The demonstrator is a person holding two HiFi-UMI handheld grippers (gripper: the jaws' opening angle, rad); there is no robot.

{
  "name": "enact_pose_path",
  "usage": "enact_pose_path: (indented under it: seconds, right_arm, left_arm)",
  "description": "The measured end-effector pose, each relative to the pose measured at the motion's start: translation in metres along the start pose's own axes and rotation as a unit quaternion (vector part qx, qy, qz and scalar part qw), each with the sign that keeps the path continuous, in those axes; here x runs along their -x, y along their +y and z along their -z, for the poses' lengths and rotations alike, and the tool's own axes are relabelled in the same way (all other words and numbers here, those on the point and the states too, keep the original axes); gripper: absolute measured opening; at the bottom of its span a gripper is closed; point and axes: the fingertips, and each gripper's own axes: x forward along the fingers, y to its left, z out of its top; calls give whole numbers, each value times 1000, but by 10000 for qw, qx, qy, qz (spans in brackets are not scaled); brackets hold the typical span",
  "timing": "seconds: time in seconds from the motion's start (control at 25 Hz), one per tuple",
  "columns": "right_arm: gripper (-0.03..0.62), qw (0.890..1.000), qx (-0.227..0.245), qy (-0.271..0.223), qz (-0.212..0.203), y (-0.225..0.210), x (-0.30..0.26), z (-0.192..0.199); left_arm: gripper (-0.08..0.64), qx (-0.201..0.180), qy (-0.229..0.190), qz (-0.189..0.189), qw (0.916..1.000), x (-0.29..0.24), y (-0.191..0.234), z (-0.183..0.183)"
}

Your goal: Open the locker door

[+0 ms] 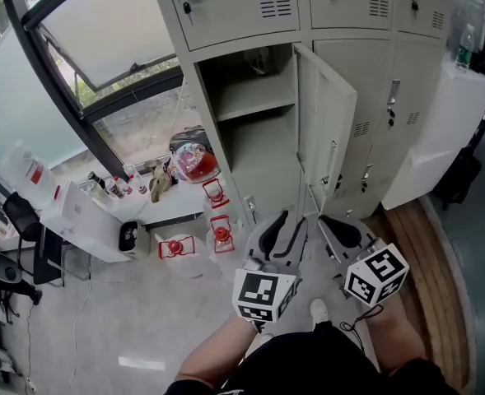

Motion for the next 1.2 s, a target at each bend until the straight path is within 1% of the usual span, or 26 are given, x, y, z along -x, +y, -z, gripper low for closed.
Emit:
enact_pose_path:
  seconds: [0.24,0.48,0.68,0.8,1.04,1.2]
  right_arm:
    - [54,10000,-4,-10,6,40,-2,6]
    - [54,10000,-37,-30,75,72,0,15]
    - [54,9999,-76,50,70,97,-2,29]
    - [54,9999,-61,81,70,107,-5,31]
    - [54,9999,32,163,38,120,-11,35]
    - [54,9998,111,170,91,122,-12,31]
  left_arm:
    - [139,36,60,-106,9999,48,19,4]
    - [125,53,106,-124,9999,90,31,9]
    - [35,78,287,-249,9992,121,44,22]
    - [23,102,352,-216,9991,134,48,27]
    - [23,177,359,-301,9987,152,62,33]
    - [23,213,353,-339,9986,155,70,31]
